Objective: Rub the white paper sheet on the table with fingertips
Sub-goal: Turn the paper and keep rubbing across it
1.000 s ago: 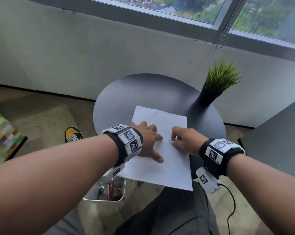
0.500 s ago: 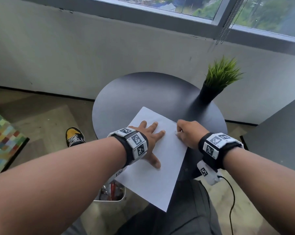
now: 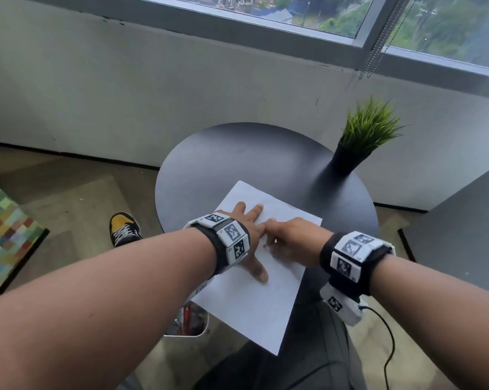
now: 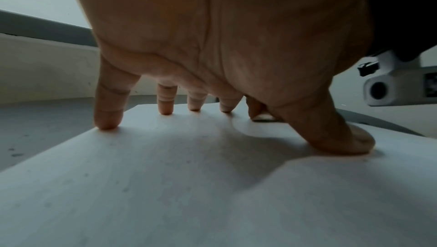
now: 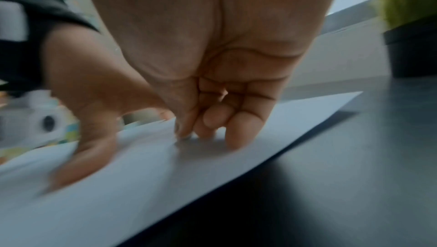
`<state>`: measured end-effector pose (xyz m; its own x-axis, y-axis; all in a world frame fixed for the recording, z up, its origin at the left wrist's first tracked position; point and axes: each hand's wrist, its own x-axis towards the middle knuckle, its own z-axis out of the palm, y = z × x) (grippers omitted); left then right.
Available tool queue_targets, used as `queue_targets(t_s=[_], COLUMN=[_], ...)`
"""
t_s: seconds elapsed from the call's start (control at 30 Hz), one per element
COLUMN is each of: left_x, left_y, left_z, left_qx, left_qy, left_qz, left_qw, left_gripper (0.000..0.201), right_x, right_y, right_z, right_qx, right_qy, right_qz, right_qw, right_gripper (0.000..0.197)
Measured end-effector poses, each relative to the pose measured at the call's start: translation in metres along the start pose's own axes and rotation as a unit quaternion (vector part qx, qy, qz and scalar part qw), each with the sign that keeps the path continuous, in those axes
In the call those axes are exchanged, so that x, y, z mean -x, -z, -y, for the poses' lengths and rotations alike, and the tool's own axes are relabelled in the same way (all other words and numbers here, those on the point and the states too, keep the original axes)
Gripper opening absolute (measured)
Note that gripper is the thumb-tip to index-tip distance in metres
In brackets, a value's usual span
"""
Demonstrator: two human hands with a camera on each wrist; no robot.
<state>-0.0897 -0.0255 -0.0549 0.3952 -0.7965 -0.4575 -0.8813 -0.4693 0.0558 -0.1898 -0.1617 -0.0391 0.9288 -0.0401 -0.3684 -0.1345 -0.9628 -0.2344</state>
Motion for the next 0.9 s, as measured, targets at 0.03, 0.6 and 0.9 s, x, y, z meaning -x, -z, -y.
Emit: queue_targets(t_s=[0.03,0.6,0.9], left_x=[0.0,0.004,0.018], left_y=[0.0,-0.001,-0.002], left_z=[-0.001,-0.002,0.007], left_qx=[-0.004,0.031,0.005], left_qy=[0.002,0.034,-0.014], left_qz=[0.0,-0.01,0.028], left_qw=[1.0,0.999,1.0], left_gripper=[0.128,0.132,0.13], right_x=[-0.003,0.014,0.002], right_y=[0.006,-0.009,0.01], right_z=[-0.009,0.004,-0.041], right_qx=[-0.006,0.049,0.027], right_qy=[-0.035,-0.026,-0.188], right_qz=[-0.009,-0.03,-0.082], right_qw=[0.999,0.998,0.978], right_gripper=[0.013,0.012,0.019])
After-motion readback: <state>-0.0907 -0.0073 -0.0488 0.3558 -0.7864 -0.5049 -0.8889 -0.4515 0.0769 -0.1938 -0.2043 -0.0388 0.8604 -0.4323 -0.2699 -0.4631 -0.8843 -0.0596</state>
